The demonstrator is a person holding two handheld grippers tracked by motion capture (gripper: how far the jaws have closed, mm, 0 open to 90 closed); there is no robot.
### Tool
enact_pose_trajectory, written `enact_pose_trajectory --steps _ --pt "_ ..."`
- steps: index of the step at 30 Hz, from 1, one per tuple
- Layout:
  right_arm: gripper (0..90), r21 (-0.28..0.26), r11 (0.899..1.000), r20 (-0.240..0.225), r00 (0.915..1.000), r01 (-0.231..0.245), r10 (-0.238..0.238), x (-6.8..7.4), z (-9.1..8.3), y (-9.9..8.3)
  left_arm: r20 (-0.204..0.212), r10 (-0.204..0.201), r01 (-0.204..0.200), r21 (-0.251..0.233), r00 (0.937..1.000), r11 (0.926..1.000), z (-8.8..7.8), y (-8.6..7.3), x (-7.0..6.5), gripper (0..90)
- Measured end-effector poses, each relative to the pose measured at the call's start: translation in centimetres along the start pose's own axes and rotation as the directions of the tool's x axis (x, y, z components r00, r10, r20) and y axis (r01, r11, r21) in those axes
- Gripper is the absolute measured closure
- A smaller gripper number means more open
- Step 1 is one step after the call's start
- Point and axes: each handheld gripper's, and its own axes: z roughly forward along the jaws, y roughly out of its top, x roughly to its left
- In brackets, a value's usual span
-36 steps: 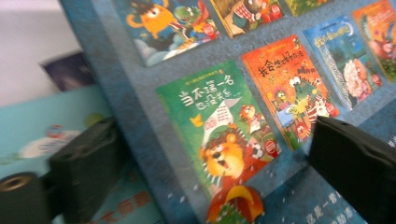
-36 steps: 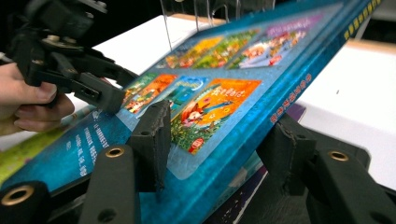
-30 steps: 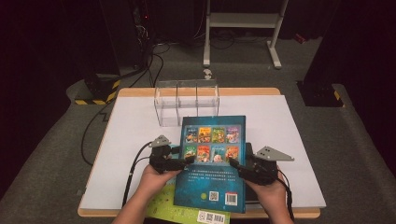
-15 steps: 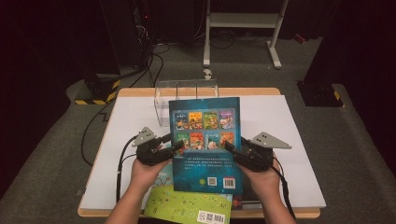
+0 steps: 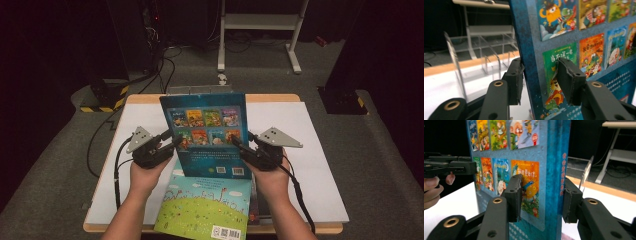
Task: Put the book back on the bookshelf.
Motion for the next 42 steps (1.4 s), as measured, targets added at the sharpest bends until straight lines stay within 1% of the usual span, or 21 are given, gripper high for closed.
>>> enact_pose_trajectory --steps 6,8,10,13,15,16,19,20,22,23,26,30,32,33,34,36,37,38,39,41,42 --pt "55.4 -0.024 0.999 -0.002 0.9996 0.030 -0.030 0.2 0.9 0.7 -0.023 0.025 -0.026 -0.034 0.9994 0.9991 0.0 0.4 0.4 56.8" --pt "55.6 -0.024 0.999 0.001 0.9992 0.040 -0.040 0.3 1.0 0.6 -0.021 0.024 -0.025 -0.030 0.9995 0.9992 0.0 0.0 0.6 56.8" --pt "56.1 -0.027 0.999 -0.004 0.9990 0.044 -0.044 0.4 1.0 0.3 -0.012 0.016 -0.016 -0.043 0.9998 0.9989 -0.3 -0.4 0.6 56.7" --pt "54.1 -0.036 0.998 -0.020 0.9982 0.056 -0.057 0.9 0.5 0.0 0.000 0.024 -0.023 -0.058 0.9997 0.9980 -1.1 -0.9 0.4 55.9" --pt "50.8 -0.038 0.997 -0.044 0.9964 0.071 -0.073 1.3 0.1 -0.3 0.007 0.036 -0.035 -0.063 0.9993 0.9974 -1.6 -1.1 0.2 52.5" --pt "49.0 -0.037 0.996 -0.061 0.9951 0.076 -0.079 1.4 -0.1 -0.5 -0.003 0.047 -0.047 -0.071 0.9989 0.9963 -2.0 -1.3 0.0 50.7" --pt "42.8 -0.007 0.996 -0.110 0.9903 0.085 -0.085 1.6 -0.5 -1.0 -0.015 0.065 -0.066 -0.079 0.9978 0.9947 -2.8 -1.6 -0.4 45.3" --pt "42.1 0.003 0.995 -0.105 0.9891 0.104 -0.103 1.6 -0.5 -1.2 -0.017 0.065 -0.066 -0.083 0.9977 0.9944 -3.0 -1.8 -0.5 43.2" --pt "43.0 0.006 0.993 -0.138 0.9841 0.115 -0.113 1.6 -0.5 -1.4 -0.013 0.061 -0.062 -0.088 0.9980 0.9942 -3.3 -2.0 -0.6 40.7" --pt "42.9 0.009 0.993 -0.138 0.9833 0.122 -0.119 1.6 -0.5 -1.4 -0.012 0.059 -0.060 -0.092 0.9982 0.9939 -3.4 -2.2 -0.6 40.1" --pt "44.1 -0.003 0.989 -0.147 0.9782 0.148 -0.146 2.0 -0.4 -1.0 -0.010 0.054 -0.054 -0.082 0.9985 0.9952 -3.6 -2.5 -0.5 38.8" --pt "53.6 0.013 0.980 -0.179 0.9643 0.201 -0.195 2.4 -0.1 0.1 -0.023 0.049 -0.050 -0.071 0.9986 0.9962 -3.8 -3.0 -0.3 39.2" --pt "58.1 0.033 0.977 -0.214 0.9565 0.210 -0.198 2.5 0.1 0.4 -0.042 0.042 -0.045 -0.074 0.9982 0.9962 -4.0 -3.5 0.1 39.4" --pt "63.2 0.042 0.977 -0.237 0.9518 0.210 -0.194 2.5 0.2 0.4 -0.043 0.025 -0.028 -0.069 0.9988 0.9972 -4.1 -3.7 0.6 39.7" --pt "69.3 0.048 0.974 -0.280 0.9393 0.220 -0.198 2.5 0.3 0.4 -0.046 0.014 -0.016 -0.056 0.9989 0.9983 -4.1 -3.8 1.0 39.7" --pt "81.0 0.041 0.969 -0.318 0.9225 0.244 -0.219 3.2 0.4 0.2 -0.069 0.006 -0.009 -0.037 0.9976 0.9993 -4.6 -4.0 1.9 39.4" --pt "82.9 0.031 0.962 -0.288 0.9243 0.271 -0.251 3.9 0.5 0.1 -0.081 -0.001 -0.002 -0.032 0.9967 0.9995 -4.8 -4.1 2.3 39.2" --pt "83.1 0.040 0.959 -0.235 0.9352 0.282 -0.265 4.5 0.5 0.2 -0.095 -0.012 0.009 -0.029 0.9955 0.9995 -5.1 -4.2 2.7 39.2" --pt "83.1 0.035 0.967 -0.227 0.9447 0.251 -0.237 4.5 0.8 0.2 -0.102 -0.024 0.021 -0.029 0.9945 0.9993 -5.4 -4.4 3.1 39.2" --pt "83.2 0.014 0.977 -0.225 0.9522 0.215 -0.206 4.4 1.3 0.1 -0.117 -0.044 0.041 -0.028 0.9922 0.9988 -5.9 -4.6 3.8 39.2" --pt "83.3 0.011 0.981 -0.216 0.9587 0.193 -0.186 4.4 1.7 0.1 -0.128 -0.052 0.049 -0.029 0.9905 0.9984 -6.2 -4.6 4.2 39.2"
